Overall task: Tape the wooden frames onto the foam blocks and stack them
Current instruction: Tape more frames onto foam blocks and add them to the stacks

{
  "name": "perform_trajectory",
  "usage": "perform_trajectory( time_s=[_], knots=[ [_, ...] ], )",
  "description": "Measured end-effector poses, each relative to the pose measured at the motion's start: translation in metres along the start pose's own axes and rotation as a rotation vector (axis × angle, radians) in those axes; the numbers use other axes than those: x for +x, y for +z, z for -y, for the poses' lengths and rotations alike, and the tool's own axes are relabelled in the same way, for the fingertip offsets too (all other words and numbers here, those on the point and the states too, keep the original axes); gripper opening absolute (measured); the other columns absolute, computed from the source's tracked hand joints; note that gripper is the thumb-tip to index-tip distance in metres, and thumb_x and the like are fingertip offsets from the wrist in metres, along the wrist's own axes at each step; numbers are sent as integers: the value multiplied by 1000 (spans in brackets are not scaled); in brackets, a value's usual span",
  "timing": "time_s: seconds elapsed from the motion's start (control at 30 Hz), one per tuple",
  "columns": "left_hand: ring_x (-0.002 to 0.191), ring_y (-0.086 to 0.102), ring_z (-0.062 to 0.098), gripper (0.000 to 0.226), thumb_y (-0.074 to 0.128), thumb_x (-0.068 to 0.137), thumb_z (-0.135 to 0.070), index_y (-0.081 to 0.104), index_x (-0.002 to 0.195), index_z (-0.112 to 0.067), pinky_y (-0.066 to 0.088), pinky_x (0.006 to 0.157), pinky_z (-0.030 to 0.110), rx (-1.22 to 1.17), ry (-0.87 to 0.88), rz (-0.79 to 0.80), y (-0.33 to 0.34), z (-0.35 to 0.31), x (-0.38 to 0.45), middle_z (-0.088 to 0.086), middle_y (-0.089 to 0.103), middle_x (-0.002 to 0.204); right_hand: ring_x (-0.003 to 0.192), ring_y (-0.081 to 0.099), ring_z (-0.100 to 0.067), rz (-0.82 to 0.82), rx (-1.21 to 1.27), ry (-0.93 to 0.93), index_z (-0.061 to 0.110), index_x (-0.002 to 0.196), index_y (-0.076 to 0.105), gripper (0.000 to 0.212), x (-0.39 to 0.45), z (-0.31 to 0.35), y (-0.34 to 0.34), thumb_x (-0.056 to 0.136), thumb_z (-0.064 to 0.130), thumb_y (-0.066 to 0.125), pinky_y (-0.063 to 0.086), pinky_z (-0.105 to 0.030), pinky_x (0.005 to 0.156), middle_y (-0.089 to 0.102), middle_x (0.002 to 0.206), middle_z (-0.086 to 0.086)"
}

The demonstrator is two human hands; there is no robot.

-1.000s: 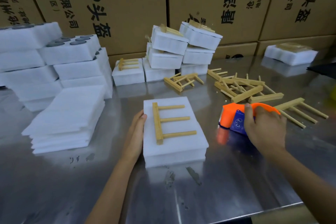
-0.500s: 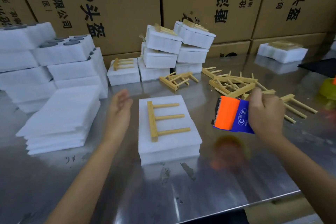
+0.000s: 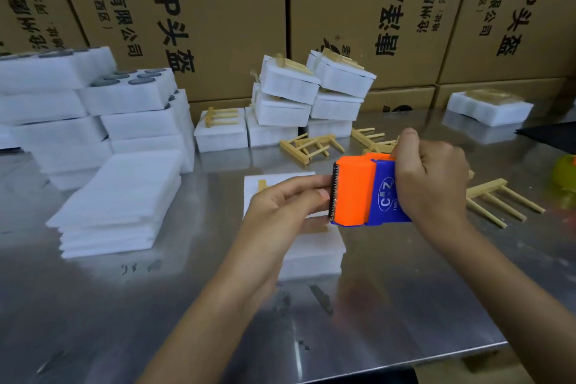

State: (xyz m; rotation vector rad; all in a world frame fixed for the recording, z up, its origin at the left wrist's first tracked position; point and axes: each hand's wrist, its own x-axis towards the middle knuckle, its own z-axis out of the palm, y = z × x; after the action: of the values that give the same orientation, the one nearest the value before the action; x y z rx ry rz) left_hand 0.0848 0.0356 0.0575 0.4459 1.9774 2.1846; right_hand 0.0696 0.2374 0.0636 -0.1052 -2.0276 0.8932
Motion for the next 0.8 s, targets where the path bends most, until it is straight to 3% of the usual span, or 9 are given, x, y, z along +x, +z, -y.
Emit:
perform_trajectory(
  time_s=[0.17, 0.27, 0.47, 0.57, 0.67, 0.8],
  knots=[
    [83, 75, 21, 18, 65, 93, -8, 81, 86, -15, 59, 68, 25, -141, -78, -46, -16, -3, 10, 10, 77, 96, 47, 55, -9, 86, -34, -52, 15, 53, 45, 51, 3, 13, 10, 94, 43, 35, 34, -25, 53, 49, 41, 3],
    [76, 76, 20, 13, 64, 93, -6, 77, 89, -8, 58, 63, 24, -96, -62, -148, -25, -2, 17, 11, 78, 89, 53, 58, -21, 180, -122, -107, 8, 57, 50, 53, 7, 20, 20, 102, 34, 39, 42, -33, 55, 55, 49, -4],
    [73, 74, 19, 9, 67, 91, -5, 75, 91, -1, 59, 64, 24, -8, -2, -264, -60, -20, 29, 13, 77, 84, 58, 54, -27, 231, -171, -107, 8, 62, 45, 44, 20, 23, 39, 99, 30, 39, 41, -37, 56, 55, 59, -10],
    [69, 73, 18, 9, 64, 92, -2, 73, 90, 0, 61, 66, 27, -36, 23, -471, -114, -26, 28, 11, 76, 78, 58, 54, -25, 268, -256, -63, 10, 63, 50, 45, 35, 3, 34, 96, 37, 37, 39, -33, 56, 55, 60, -8],
    [62, 69, 18, 8, 62, 91, 1, 69, 89, 2, 63, 71, 32, -55, -5, -650, -169, -23, 24, 9, 72, 73, 65, 58, -31, 361, -454, -3, 8, 66, 56, 50, 52, -29, 24, 97, 41, 36, 48, -39, 66, 59, 66, -12],
    [70, 64, 22, 6, 62, 92, 1, 66, 90, 4, 63, 64, 29, -68, -109, -673, -180, -3, 32, 15, 66, 81, 68, 58, -23, 549, -542, 45, 15, 77, 54, 44, 66, -51, 32, 99, 48, 38, 43, -34, 64, 59, 73, -6]
  ],
)
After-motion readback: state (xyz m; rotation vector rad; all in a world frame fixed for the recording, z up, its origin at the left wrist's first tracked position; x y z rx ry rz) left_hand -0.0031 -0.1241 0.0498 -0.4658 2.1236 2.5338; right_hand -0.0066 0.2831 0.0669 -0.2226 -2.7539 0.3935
